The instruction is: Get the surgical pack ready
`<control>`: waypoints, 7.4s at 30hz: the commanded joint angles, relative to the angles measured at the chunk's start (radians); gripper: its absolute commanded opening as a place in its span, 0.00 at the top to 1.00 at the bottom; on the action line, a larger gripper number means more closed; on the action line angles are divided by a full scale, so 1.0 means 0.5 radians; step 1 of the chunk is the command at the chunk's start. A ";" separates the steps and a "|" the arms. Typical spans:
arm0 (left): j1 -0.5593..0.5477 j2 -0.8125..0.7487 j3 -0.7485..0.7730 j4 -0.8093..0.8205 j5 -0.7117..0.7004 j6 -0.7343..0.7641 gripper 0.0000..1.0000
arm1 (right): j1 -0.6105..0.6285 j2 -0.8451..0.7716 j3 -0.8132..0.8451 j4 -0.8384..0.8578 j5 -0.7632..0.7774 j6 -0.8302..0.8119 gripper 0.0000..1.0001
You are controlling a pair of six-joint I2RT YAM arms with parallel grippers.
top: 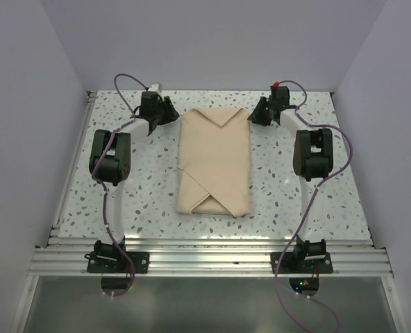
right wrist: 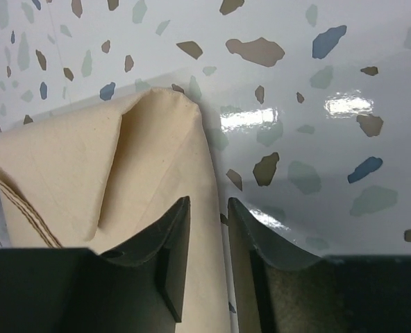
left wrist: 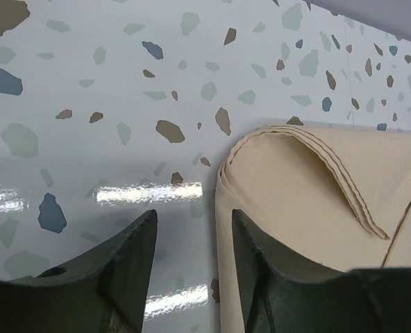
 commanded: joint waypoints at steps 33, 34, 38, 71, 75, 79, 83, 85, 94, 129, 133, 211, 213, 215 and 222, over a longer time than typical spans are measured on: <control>0.017 0.201 0.169 0.002 0.201 -0.060 0.42 | 0.005 0.200 0.232 -0.037 -0.018 -0.055 0.53; 0.008 0.210 0.178 -0.013 0.198 -0.060 0.42 | 0.014 0.209 0.251 -0.040 -0.021 -0.055 0.53; -0.011 0.241 0.218 -0.038 0.179 -0.060 0.46 | 0.030 0.255 0.303 -0.055 -0.018 -0.037 0.55; -0.133 0.428 0.522 -0.381 -0.084 -0.017 1.00 | 0.063 0.314 0.401 -0.080 0.117 -0.006 1.00; -0.124 0.483 0.641 -0.387 -0.088 -0.020 1.00 | 0.060 0.366 0.459 -0.028 0.110 0.065 1.00; -0.100 0.551 0.736 -0.360 -0.060 -0.060 1.00 | 0.051 0.451 0.567 0.024 0.104 0.135 1.00; -0.050 0.655 0.838 -0.302 0.026 -0.173 1.00 | 0.045 0.537 0.677 0.104 0.089 0.230 1.00; -0.038 0.689 0.908 -0.283 0.023 -0.198 1.00 | 0.033 0.574 0.708 0.156 0.080 0.267 1.00; 0.051 0.646 0.896 0.076 0.130 -0.376 1.00 | 0.002 0.590 0.846 0.417 -0.012 0.375 1.00; 0.002 -0.890 -0.690 0.561 0.483 -0.251 1.00 | 0.002 -1.057 -0.976 0.994 -0.617 0.378 1.00; -0.060 -1.087 -0.859 0.499 0.434 -0.186 1.00 | 0.011 -1.312 -1.191 0.960 -0.604 0.316 1.00; -0.529 -1.026 -1.813 0.732 0.075 -0.428 0.87 | 0.480 -2.548 -3.130 0.417 -0.031 0.157 1.00; -0.532 -0.901 -1.618 0.684 0.035 -0.404 0.87 | 0.554 -2.628 -3.151 0.387 0.009 0.187 1.00; -0.532 -0.790 -1.458 0.665 0.032 -0.392 0.88 | 0.606 -2.665 -3.155 0.371 0.052 0.221 1.00; -0.526 -0.789 -1.301 0.564 -0.072 -0.297 0.66 | 0.686 -2.809 -3.078 0.188 0.126 0.185 0.75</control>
